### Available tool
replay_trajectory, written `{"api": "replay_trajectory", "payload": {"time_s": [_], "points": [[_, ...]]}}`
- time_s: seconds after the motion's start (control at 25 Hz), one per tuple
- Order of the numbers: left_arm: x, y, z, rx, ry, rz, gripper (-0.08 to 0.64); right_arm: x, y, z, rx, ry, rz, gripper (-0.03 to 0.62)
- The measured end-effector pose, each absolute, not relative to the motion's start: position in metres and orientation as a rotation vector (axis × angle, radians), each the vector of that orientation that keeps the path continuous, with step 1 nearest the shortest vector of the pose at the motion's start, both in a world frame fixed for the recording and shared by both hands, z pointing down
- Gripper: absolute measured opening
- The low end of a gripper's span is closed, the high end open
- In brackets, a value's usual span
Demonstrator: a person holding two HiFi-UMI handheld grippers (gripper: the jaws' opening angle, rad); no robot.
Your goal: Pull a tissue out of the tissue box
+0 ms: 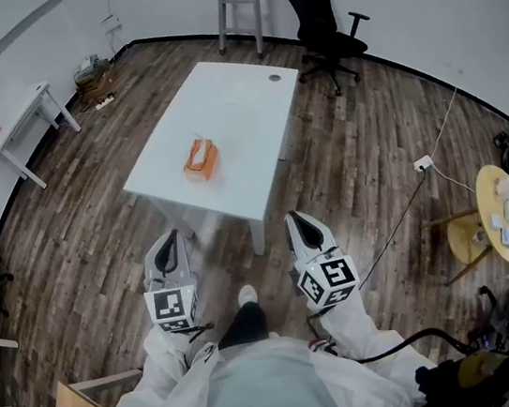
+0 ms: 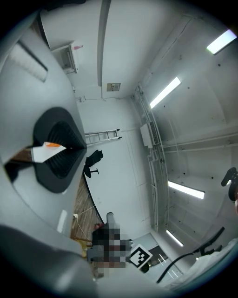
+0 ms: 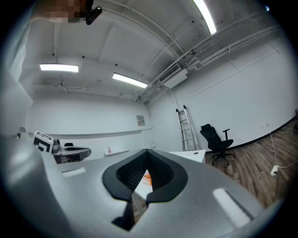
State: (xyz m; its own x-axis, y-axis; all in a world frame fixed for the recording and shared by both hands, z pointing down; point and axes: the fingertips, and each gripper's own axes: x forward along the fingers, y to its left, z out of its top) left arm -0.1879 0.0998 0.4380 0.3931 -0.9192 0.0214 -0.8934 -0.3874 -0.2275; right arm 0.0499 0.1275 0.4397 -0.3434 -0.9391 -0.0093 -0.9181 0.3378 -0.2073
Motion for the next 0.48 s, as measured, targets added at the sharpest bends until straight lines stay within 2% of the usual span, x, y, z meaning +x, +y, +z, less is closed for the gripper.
{"api": "replay_trajectory", "payload": {"time_s": [0.48], "points": [[-0.177,0.052,0.446,-2.500,1.602,-0.226,0.000,0.052,0.083,0.454,-1.759,2.474,-0.299,0.002]]}}
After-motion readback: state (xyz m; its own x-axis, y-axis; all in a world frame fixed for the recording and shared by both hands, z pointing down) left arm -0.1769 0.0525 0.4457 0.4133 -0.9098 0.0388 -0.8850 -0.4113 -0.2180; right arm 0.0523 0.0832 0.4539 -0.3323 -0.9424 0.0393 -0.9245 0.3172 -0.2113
